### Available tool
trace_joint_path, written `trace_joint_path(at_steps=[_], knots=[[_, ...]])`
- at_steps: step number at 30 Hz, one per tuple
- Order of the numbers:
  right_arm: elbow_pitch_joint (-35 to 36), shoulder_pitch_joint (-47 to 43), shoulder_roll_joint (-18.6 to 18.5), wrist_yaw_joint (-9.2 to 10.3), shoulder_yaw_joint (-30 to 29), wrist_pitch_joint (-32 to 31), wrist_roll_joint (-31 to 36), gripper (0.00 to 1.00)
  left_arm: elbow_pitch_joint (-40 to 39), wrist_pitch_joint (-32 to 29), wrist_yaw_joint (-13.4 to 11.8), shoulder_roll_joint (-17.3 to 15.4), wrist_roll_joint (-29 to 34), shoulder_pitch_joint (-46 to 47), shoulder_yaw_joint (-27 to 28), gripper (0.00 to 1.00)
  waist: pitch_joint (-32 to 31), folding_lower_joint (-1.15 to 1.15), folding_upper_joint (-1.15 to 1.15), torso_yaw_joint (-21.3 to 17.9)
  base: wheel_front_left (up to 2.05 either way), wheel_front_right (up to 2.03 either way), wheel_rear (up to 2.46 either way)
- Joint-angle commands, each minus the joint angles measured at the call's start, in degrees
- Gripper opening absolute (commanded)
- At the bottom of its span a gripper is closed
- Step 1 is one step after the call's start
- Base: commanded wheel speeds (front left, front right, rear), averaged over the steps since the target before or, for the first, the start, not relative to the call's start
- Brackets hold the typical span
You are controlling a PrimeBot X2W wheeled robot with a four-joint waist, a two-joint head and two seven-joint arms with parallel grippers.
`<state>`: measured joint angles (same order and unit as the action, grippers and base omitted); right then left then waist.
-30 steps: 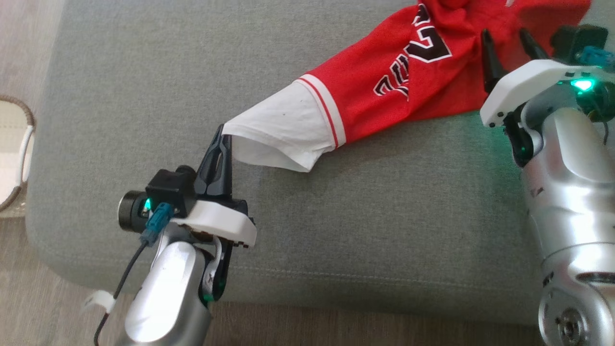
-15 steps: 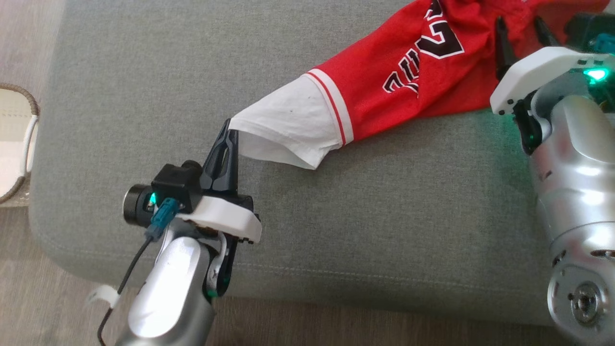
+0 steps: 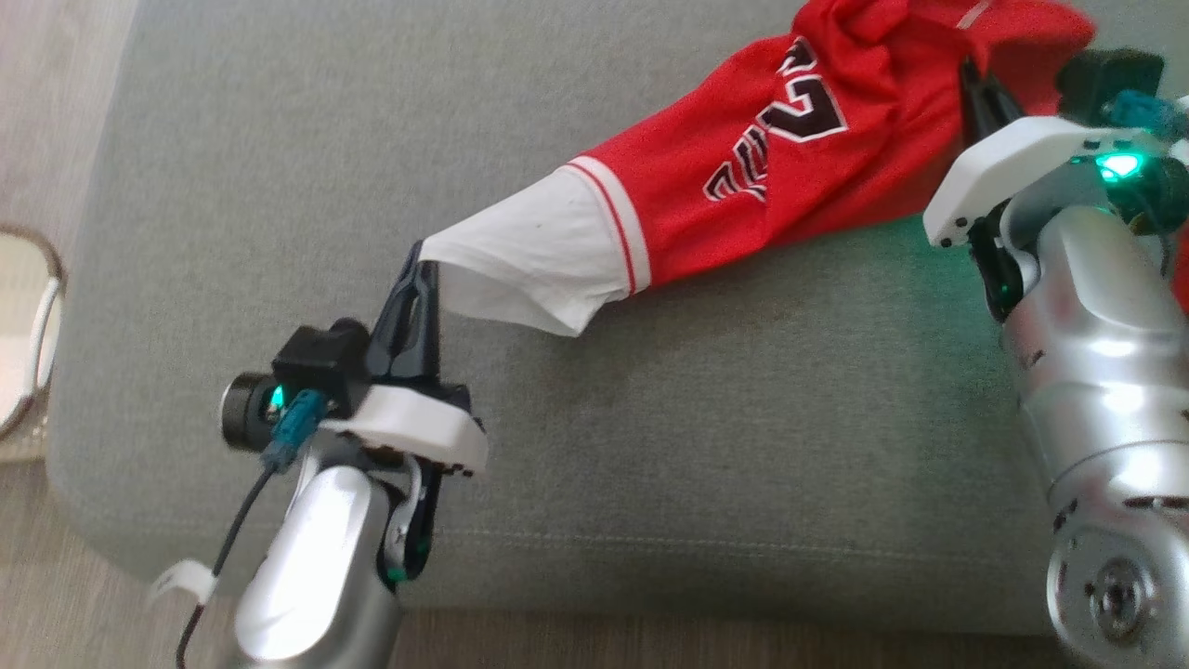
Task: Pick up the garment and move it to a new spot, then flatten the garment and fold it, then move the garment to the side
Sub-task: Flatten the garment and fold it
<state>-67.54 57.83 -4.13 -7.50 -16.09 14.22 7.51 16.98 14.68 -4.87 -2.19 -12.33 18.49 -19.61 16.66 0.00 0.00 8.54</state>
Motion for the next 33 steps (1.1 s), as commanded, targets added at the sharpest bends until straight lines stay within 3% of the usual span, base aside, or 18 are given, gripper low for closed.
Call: trace_joint_path(at_steps=[1, 8, 15, 21, 28, 33], knots=[[2.8, 0.1, 1.2, 0.01, 1.9, 0.7, -0.9, 0.00, -2.1, 0.3, -0.2, -0.7, -0.2, -0.3, 2.8, 0.00, -2.3, 0.00, 0.00, -1.6, 0.00, 0.00, 0.00], [12.4, -3.7, 1.0, 0.01, 9.2, 0.8, -7.1, 0.00, -4.0, 0.3, 1.0, -0.8, -0.4, -1.2, 8.6, 0.00, -7.8, 0.00, 0.00, -5.1, 0.00, 0.00, 0.00], [22.4, -4.6, -3.9, 0.01, 13.7, -0.7, -13.5, 0.00, -6.2, 0.2, 4.4, -2.4, -3.8, 1.9, 14.4, 0.00, -13.6, 0.00, 0.00, -7.9, 0.00, 0.00, 0.00], [28.7, -3.7, -7.9, 0.01, 13.7, -2.4, -15.9, 0.00, -10.7, -7.2, 7.1, -2.8, -12.0, 8.2, 17.5, 0.00, -17.9, 0.00, 0.00, -9.2, 0.00, 0.00, 0.00], [38.0, -3.1, -9.3, 0.01, 11.7, -6.8, -13.7, 0.00, -20.7, -19.5, 5.2, -3.2, -19.5, 14.8, 20.3, 0.00, -19.8, 0.00, 0.00, -9.5, 0.00, 0.00, 0.00], [46.4, -4.0, -6.2, 0.01, 7.6, -13.7, -10.9, 0.00, -25.5, -25.8, 2.4, -4.2, -22.2, 17.7, 22.1, 0.00, -19.4, 0.00, 0.00, -9.6, 0.00, 0.00, 0.00]])
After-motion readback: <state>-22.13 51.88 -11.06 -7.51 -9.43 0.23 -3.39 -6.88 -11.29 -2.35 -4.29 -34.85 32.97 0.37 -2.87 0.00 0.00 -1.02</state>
